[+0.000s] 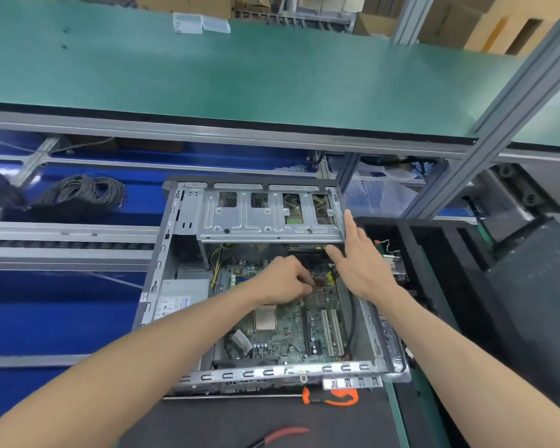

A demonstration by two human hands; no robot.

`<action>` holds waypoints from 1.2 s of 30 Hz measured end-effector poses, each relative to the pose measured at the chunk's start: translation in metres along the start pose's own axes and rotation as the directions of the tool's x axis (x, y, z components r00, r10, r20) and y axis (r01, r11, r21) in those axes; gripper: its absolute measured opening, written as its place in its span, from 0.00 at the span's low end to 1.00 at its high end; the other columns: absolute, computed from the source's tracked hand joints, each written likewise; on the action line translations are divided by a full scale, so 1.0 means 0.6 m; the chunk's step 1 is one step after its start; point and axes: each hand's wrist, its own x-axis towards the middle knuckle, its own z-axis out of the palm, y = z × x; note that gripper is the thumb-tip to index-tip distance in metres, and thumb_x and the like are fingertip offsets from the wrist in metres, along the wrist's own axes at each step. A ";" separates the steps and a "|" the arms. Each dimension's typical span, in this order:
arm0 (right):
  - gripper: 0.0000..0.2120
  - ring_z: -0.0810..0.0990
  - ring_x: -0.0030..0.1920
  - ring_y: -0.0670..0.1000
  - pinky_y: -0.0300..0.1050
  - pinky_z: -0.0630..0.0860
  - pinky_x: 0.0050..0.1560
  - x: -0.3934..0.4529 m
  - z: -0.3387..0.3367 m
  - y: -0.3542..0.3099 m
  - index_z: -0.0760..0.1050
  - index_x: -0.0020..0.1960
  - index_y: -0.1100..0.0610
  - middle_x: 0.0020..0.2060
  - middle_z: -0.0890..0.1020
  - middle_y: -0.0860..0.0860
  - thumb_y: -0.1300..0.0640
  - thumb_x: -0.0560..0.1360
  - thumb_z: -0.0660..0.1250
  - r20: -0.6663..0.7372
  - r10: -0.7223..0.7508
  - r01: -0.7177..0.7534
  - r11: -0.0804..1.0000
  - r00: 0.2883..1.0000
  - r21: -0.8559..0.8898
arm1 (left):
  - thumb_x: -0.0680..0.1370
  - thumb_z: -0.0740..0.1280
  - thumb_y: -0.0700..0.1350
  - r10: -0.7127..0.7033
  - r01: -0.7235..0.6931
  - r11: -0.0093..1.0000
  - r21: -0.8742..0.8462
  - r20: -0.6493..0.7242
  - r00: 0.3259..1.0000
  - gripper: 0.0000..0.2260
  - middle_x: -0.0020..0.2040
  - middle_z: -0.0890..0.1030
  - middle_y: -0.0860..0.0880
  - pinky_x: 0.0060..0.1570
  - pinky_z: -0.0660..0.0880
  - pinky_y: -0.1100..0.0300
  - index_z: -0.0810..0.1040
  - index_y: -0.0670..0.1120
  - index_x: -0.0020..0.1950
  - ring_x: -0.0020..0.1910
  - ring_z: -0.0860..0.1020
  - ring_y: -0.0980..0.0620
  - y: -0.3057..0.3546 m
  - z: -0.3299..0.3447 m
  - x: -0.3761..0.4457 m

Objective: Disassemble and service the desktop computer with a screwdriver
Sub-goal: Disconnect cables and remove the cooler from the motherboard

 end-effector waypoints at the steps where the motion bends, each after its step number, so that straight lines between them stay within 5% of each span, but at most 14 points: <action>1: 0.38 0.64 0.74 0.59 0.65 0.71 0.64 0.001 0.000 0.000 0.35 0.80 0.44 0.77 0.62 0.54 0.42 0.82 0.57 -0.002 0.002 -0.002 1.000 1.000 -0.006 | 0.79 0.70 0.45 -0.017 0.017 1.000 0.016 -0.031 0.999 0.10 0.49 0.85 0.48 0.35 0.75 0.71 0.85 0.47 0.59 0.31 0.79 0.62 -0.006 -0.008 0.002; 3: 0.37 0.64 0.74 0.59 0.66 0.72 0.64 -0.001 -0.001 0.000 0.35 0.80 0.44 0.77 0.61 0.53 0.42 0.82 0.57 0.004 0.002 -0.002 1.000 1.000 -0.014 | 0.79 0.70 0.44 -0.057 0.062 0.997 0.052 -0.085 0.995 0.10 0.53 0.85 0.48 0.30 0.69 0.76 0.85 0.46 0.59 0.28 0.76 0.64 -0.020 -0.021 0.000; 7: 0.36 0.62 0.74 0.59 0.65 0.72 0.64 -0.001 -0.004 -0.001 0.38 0.81 0.46 0.77 0.60 0.52 0.42 0.82 0.57 0.013 -0.017 0.017 1.000 1.000 -0.015 | 0.79 0.67 0.37 -0.185 0.211 0.957 0.201 -0.138 0.973 0.12 0.61 0.83 0.46 0.56 0.78 0.58 0.83 0.44 0.61 0.55 0.81 0.49 -0.049 -0.048 -0.015; 10: 0.37 0.62 0.73 0.60 0.63 0.74 0.61 -0.006 -0.006 -0.003 0.40 0.81 0.49 0.76 0.58 0.52 0.44 0.82 0.59 -0.043 -0.081 0.079 0.995 0.996 -0.055 | 0.78 0.63 0.34 -0.280 0.314 0.891 0.327 -0.148 0.949 0.16 0.65 0.79 0.42 0.62 0.75 0.50 0.81 0.45 0.63 0.64 0.75 0.44 -0.068 -0.061 -0.027; 15: 0.39 0.60 0.74 0.62 0.64 0.71 0.64 -0.015 -0.012 -0.012 0.42 0.82 0.54 0.78 0.55 0.57 0.46 0.81 0.62 -0.098 -0.122 0.106 0.982 0.988 -0.154 | 0.78 0.62 0.33 -0.365 0.411 0.839 0.356 -0.192 0.911 0.18 0.62 0.81 0.45 0.59 0.77 0.51 0.82 0.45 0.63 0.61 0.78 0.44 -0.063 -0.073 -0.034; 18: 0.35 0.63 0.73 0.62 0.63 0.71 0.63 -0.023 -0.017 -0.018 0.52 0.80 0.58 0.76 0.60 0.60 0.51 0.79 0.65 -0.168 -0.233 0.179 0.942 0.958 -0.284 | 0.78 0.62 0.35 -0.421 0.475 0.775 0.416 -0.221 0.880 0.13 0.56 0.81 0.44 0.49 0.75 0.55 0.80 0.42 0.59 0.56 0.78 0.43 -0.059 -0.076 -0.035; 21: 0.24 0.73 0.59 0.58 0.55 0.74 0.56 -0.037 -0.017 -0.037 0.69 0.66 0.59 0.62 0.74 0.58 0.62 0.70 0.66 -0.191 -0.499 0.385 0.817 0.845 -0.429 | 0.79 0.62 0.36 -0.442 0.475 0.731 0.490 -0.192 0.876 0.07 0.51 0.79 0.43 0.45 0.73 0.55 0.77 0.41 0.54 0.54 0.79 0.42 -0.056 -0.083 -0.035; 23: 0.17 0.75 0.48 0.54 0.49 0.77 0.49 -0.051 0.004 -0.056 0.72 0.56 0.59 0.50 0.78 0.55 0.63 0.68 0.68 -0.069 -0.579 0.506 0.759 0.812 -0.409 | 0.80 0.62 0.38 -0.456 0.454 0.695 0.557 -0.146 0.878 0.08 0.57 0.80 0.43 0.50 0.75 0.54 0.77 0.40 0.58 0.57 0.79 0.43 -0.055 -0.090 -0.032; 25: 0.13 0.77 0.47 0.54 0.49 0.80 0.47 -0.061 0.029 -0.078 0.72 0.57 0.60 0.48 0.79 0.54 0.62 0.73 0.65 0.113 -0.452 0.466 0.846 0.885 -0.258 | 0.82 0.63 0.39 -0.485 0.433 0.676 0.596 -0.083 0.871 0.11 0.62 0.78 0.44 0.56 0.75 0.53 0.75 0.40 0.64 0.61 0.77 0.44 -0.060 -0.098 -0.028; 28: 0.14 0.79 0.56 0.61 0.52 0.78 0.52 -0.051 0.068 -0.088 0.70 0.63 0.64 0.57 0.76 0.60 0.61 0.79 0.62 0.301 -0.147 0.196 0.971 0.942 -0.139 | 0.85 0.59 0.45 -0.496 0.413 0.692 0.592 -0.026 0.868 0.14 0.66 0.76 0.43 0.61 0.73 0.52 0.74 0.41 0.67 0.64 0.76 0.44 -0.074 -0.111 -0.026; 32: 0.21 0.76 0.62 0.64 0.51 0.75 0.53 -0.022 0.097 -0.078 0.62 0.70 0.67 0.65 0.71 0.65 0.63 0.80 0.61 0.315 0.121 -0.088 0.989 0.941 -0.117 | 0.86 0.56 0.50 -0.496 0.408 0.724 0.556 0.008 0.868 0.17 0.68 0.75 0.42 0.60 0.69 0.54 0.72 0.41 0.68 0.65 0.74 0.43 -0.098 -0.124 -0.033; 36: 0.16 0.78 0.58 0.61 0.47 0.71 0.45 0.005 0.102 -0.071 0.69 0.67 0.65 0.62 0.75 0.61 0.60 0.81 0.62 0.291 0.292 -0.300 0.954 0.911 -0.017 | 0.85 0.58 0.53 -0.468 0.368 0.734 0.570 0.031 0.883 0.17 0.66 0.76 0.42 0.58 0.69 0.54 0.74 0.42 0.65 0.64 0.74 0.43 -0.117 -0.123 -0.026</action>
